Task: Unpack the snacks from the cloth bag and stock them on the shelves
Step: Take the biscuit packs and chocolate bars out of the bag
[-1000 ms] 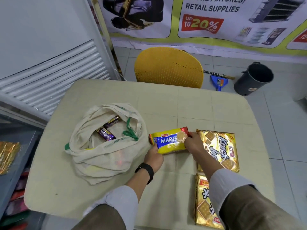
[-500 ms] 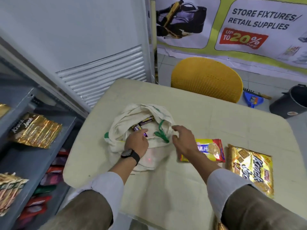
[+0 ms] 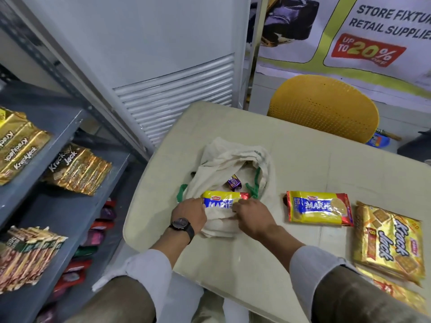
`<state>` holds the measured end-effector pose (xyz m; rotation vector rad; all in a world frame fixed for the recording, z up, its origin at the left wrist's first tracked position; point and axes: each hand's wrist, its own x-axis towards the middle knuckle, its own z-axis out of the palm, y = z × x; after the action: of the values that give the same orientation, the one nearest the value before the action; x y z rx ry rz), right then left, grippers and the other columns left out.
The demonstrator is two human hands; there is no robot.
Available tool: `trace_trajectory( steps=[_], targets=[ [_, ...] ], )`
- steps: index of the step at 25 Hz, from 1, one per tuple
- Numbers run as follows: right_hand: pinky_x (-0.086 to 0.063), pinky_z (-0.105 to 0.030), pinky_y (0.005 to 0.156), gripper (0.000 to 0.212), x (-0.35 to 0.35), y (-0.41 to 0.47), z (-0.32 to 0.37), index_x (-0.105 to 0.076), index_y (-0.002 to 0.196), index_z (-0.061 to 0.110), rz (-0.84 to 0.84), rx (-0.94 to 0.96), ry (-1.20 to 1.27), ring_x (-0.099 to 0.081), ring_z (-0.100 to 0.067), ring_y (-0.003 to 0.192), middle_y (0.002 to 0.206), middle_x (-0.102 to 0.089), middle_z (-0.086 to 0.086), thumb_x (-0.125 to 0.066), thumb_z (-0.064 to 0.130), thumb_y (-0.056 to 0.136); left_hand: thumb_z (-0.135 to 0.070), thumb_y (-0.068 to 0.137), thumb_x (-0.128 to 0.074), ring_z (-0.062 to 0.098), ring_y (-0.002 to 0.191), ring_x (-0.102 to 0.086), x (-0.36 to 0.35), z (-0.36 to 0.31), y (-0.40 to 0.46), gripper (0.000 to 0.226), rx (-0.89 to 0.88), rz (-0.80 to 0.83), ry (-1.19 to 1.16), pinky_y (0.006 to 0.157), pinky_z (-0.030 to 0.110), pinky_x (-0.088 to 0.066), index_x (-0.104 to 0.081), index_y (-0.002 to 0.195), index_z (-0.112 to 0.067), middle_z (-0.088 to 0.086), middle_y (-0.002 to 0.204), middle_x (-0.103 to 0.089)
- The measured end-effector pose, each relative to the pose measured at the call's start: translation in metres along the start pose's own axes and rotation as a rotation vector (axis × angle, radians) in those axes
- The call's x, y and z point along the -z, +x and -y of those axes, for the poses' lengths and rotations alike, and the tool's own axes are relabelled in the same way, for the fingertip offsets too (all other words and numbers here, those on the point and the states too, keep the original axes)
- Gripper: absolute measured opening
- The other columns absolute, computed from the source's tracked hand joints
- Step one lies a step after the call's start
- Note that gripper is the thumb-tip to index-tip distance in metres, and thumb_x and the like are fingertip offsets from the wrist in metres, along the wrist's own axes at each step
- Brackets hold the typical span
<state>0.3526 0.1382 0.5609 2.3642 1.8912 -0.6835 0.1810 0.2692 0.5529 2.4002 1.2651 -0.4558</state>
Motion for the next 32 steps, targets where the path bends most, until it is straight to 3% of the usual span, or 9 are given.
trace_trajectory(
  steps=[7, 9, 11, 14, 18, 22, 26, 29, 32],
  targets=[
    [-0.052, -0.032, 0.079, 0.029, -0.029, -0.038, 0.012, -0.072, 0.101, 0.018, 0.148, -0.198, 0.105, -0.068, -0.034, 0.098, 0.107, -0.074, -0.007, -0.057, 0.017, 0.076, -0.029, 0.092, -0.055, 0.031, 0.101, -0.068, -0.014, -0.004, -0.003, 0.023, 0.154, 0.075, -0.112, 0.069, 0.030, -0.044, -0.067, 0.109, -0.022, 0.006, 0.112, -0.072],
    [-0.050, -0.030, 0.073, 0.028, -0.026, -0.038, 0.012, -0.073, 0.097, 0.018, 0.083, -0.319, 0.263, -0.068, -0.034, 0.094, 0.101, -0.074, -0.007, -0.057, 0.022, 0.074, -0.030, 0.092, -0.055, 0.032, 0.101, -0.068, -0.012, -0.005, 0.003, 0.025, 0.180, 0.092, -0.139, 0.070, 0.030, -0.046, -0.069, 0.110, -0.019, 0.009, 0.113, -0.072],
    [-0.048, -0.032, 0.071, 0.024, -0.019, -0.032, 0.010, -0.070, 0.096, 0.016, -0.091, -0.458, 0.439, -0.067, -0.035, 0.093, 0.100, -0.073, -0.009, -0.056, 0.021, 0.078, -0.027, 0.092, -0.055, 0.034, 0.101, -0.067, -0.007, -0.010, 0.008, 0.024, 0.212, 0.067, -0.203, 0.070, 0.030, -0.044, -0.069, 0.107, -0.016, 0.011, 0.112, -0.072],
    [-0.049, -0.038, 0.088, 0.036, -0.009, -0.013, 0.008, -0.062, 0.119, 0.010, -0.181, -0.636, 0.632, -0.061, -0.035, 0.107, 0.117, -0.064, -0.014, -0.060, 0.017, 0.084, -0.019, 0.091, -0.055, 0.035, 0.098, -0.067, -0.005, -0.023, 0.011, 0.011, 0.281, 0.052, -0.358, 0.069, 0.030, -0.041, -0.063, 0.087, -0.012, 0.015, 0.106, -0.072],
    [-0.049, -0.033, 0.082, 0.029, -0.002, 0.014, 0.000, -0.065, 0.115, 0.005, -0.025, -0.826, 0.819, -0.063, -0.034, 0.103, 0.120, -0.069, -0.018, -0.061, 0.018, 0.089, -0.017, 0.092, -0.054, 0.035, 0.104, -0.066, -0.009, -0.035, 0.015, 0.024, 0.442, 0.103, -0.602, 0.080, 0.034, -0.050, -0.068, 0.109, -0.006, 0.017, 0.115, -0.070],
    [-0.048, -0.038, 0.104, 0.045, -0.001, 0.022, 0.005, -0.062, 0.132, 0.006, 0.067, -0.863, 0.731, -0.054, -0.036, 0.130, 0.142, -0.057, -0.018, -0.060, 0.028, 0.092, -0.027, 0.092, -0.055, 0.035, 0.121, -0.059, -0.008, -0.045, 0.022, 0.049, 0.526, 0.166, -0.627, 0.099, 0.035, -0.048, -0.057, 0.136, -0.008, 0.016, 0.139, -0.059],
    [-0.040, -0.044, 0.110, 0.050, -0.013, 0.010, 0.026, -0.054, 0.139, 0.010, -0.003, -0.831, 0.557, -0.035, -0.034, 0.141, 0.156, -0.033, -0.014, -0.056, 0.026, 0.092, -0.028, 0.095, -0.053, 0.034, 0.125, -0.058, -0.010, -0.048, 0.022, 0.050, 0.544, 0.233, -0.686, 0.102, 0.036, -0.047, -0.053, 0.141, -0.009, 0.014, 0.144, -0.058],
    [-0.036, -0.042, 0.115, 0.055, -0.016, 0.013, 0.023, -0.049, 0.144, 0.006, -0.018, -0.812, 0.669, -0.036, -0.036, 0.143, 0.154, -0.039, -0.019, -0.057, 0.026, 0.094, -0.029, 0.100, -0.051, 0.035, 0.129, -0.055, -0.011, -0.042, 0.019, 0.051, 0.539, 0.251, -0.712, 0.107, 0.037, -0.045, -0.049, 0.145, -0.007, 0.016, 0.146, -0.055],
    [-0.044, -0.042, 0.111, 0.050, -0.010, 0.019, 0.015, -0.056, 0.137, 0.005, -0.039, -0.876, 0.863, -0.050, -0.039, 0.132, 0.143, -0.051, -0.021, -0.059, 0.025, 0.092, -0.030, 0.102, -0.049, 0.037, 0.125, -0.056, -0.005, -0.040, 0.014, 0.045, 0.497, 0.219, -0.689, 0.105, 0.038, -0.045, -0.054, 0.139, -0.004, 0.018, 0.141, -0.058]
  ],
)
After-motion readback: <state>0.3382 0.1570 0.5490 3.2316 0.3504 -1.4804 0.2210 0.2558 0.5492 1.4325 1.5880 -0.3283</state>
